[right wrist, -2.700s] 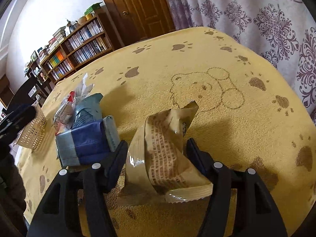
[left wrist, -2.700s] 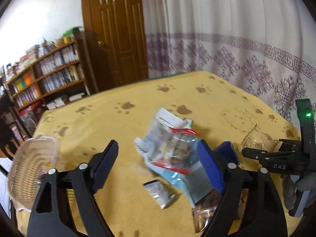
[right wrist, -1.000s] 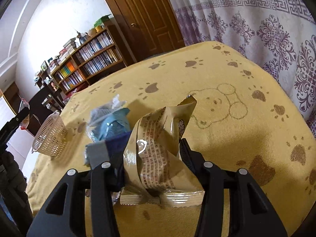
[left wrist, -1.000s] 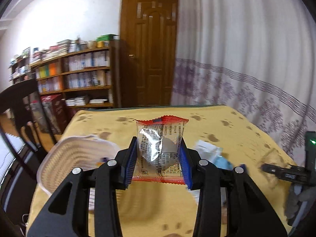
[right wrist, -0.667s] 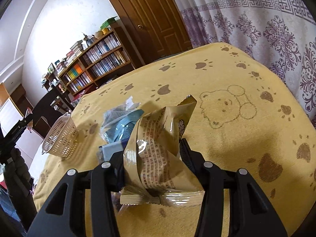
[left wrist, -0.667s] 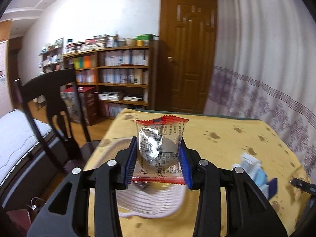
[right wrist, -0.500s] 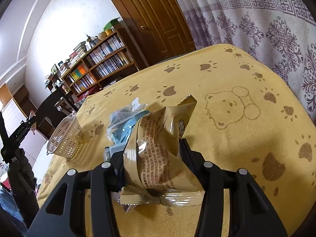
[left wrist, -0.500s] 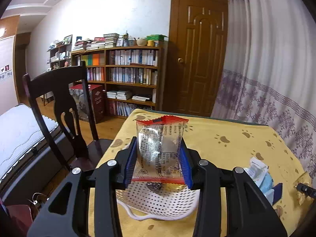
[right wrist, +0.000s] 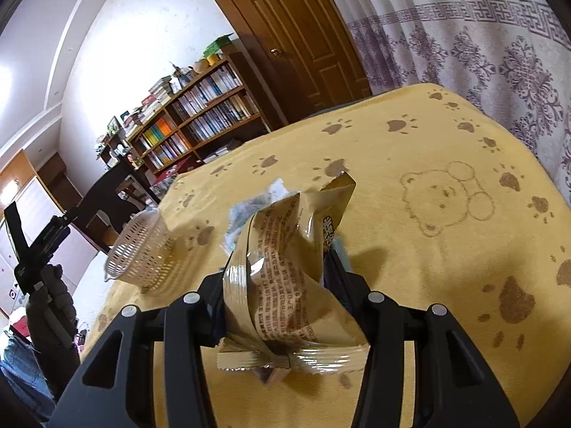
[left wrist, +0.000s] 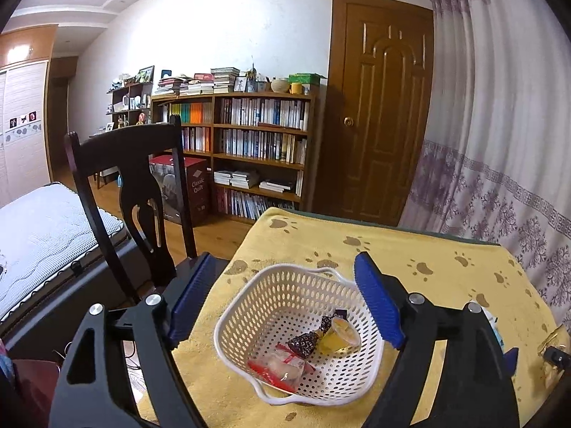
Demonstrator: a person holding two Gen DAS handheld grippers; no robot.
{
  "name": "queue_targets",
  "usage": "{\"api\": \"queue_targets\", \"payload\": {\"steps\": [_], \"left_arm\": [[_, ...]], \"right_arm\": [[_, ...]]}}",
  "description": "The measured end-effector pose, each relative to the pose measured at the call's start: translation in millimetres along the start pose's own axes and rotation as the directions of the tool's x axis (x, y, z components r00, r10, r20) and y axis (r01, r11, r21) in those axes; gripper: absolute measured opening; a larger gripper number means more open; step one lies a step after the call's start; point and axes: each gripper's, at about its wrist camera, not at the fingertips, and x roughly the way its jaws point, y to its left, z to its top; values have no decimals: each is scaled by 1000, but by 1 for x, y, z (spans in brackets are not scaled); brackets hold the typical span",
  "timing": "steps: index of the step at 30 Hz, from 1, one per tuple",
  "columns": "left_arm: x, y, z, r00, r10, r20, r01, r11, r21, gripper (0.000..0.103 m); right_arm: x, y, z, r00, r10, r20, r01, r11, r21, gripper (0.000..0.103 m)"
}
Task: Organize snacks
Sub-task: 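Carry the brown pastry into the basket and open the right tool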
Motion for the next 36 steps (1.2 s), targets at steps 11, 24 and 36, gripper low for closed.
{"api": "queue_targets", "payload": {"steps": [11,24,36], "left_arm": [[-22,7,8,995,59,84,-60,998,6,96],[-30,31,15,990,86,108,-80,995,-61,96],[-30,54,19,992,77,99,-60,985,-163,100]], "right_arm": [[42,99,29,987,154,-33,-157,981,-115,48],[133,260,39,956,248,-157,-281,926,-253,48],[177,294,26,941,227,-250,-288,927,-239,53]]}}
